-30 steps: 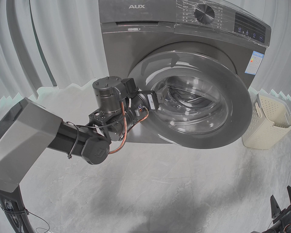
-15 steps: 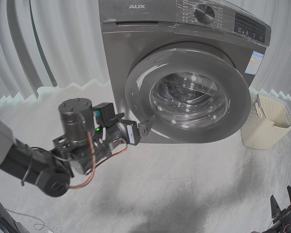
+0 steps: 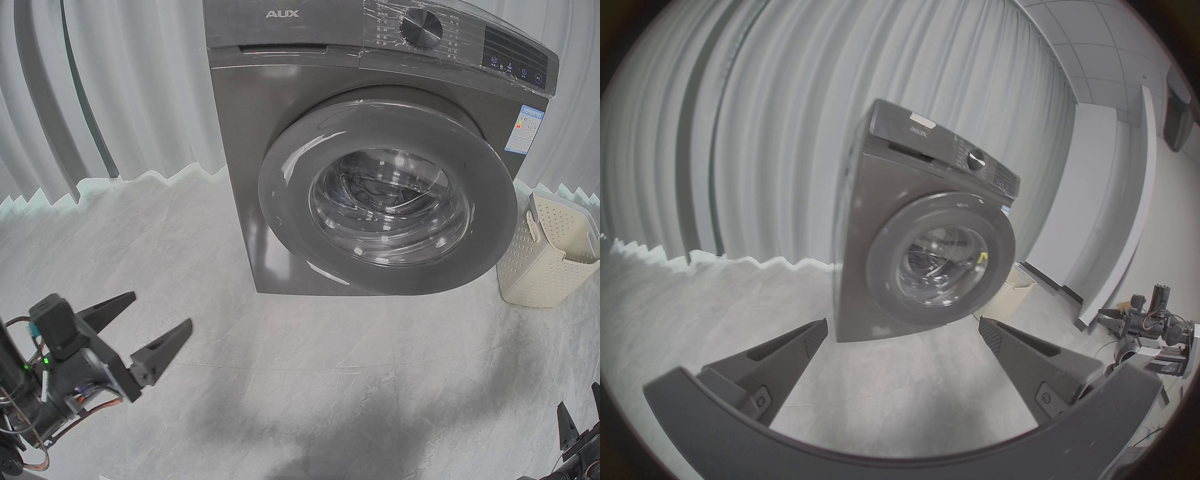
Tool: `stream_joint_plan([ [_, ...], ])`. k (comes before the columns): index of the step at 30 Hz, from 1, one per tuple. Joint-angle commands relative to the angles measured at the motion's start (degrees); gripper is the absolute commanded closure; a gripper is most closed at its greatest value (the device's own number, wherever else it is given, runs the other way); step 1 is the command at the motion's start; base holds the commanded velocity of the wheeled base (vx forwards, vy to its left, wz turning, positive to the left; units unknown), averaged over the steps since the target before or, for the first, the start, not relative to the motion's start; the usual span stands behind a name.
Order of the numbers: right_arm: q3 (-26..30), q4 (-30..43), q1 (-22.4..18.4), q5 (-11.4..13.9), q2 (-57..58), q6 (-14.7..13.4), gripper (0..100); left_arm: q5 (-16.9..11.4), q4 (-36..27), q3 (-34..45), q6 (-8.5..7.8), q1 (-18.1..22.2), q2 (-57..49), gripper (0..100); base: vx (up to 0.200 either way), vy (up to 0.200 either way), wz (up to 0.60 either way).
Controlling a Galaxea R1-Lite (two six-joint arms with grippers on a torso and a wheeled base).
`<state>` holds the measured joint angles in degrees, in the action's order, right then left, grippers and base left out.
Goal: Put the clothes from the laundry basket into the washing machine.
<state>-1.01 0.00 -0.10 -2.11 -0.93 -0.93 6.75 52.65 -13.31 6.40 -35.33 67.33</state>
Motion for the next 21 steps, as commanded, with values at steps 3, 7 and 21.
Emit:
stream_joint_plan([
  [3,1.01,0.00,0.01,0.00,0.93,0.05,0,0.10,-5.54,10.68,-0.95,10.89,-22.33,0,0.000,0.000,0.00],
  [7,1.01,0.00,0.01,0.00,0.93,0.05,0,-0.51,-13.80,13.31,-0.78,15.20,-33.05,0,0.000,0.000,0.00],
  [21,1.01,0.00,0.01,0.00,0.93,0.05,0,-5.61,-44.39,13.31,-2.09,29.53,-61.35,0,0.000,0.000,0.00],
])
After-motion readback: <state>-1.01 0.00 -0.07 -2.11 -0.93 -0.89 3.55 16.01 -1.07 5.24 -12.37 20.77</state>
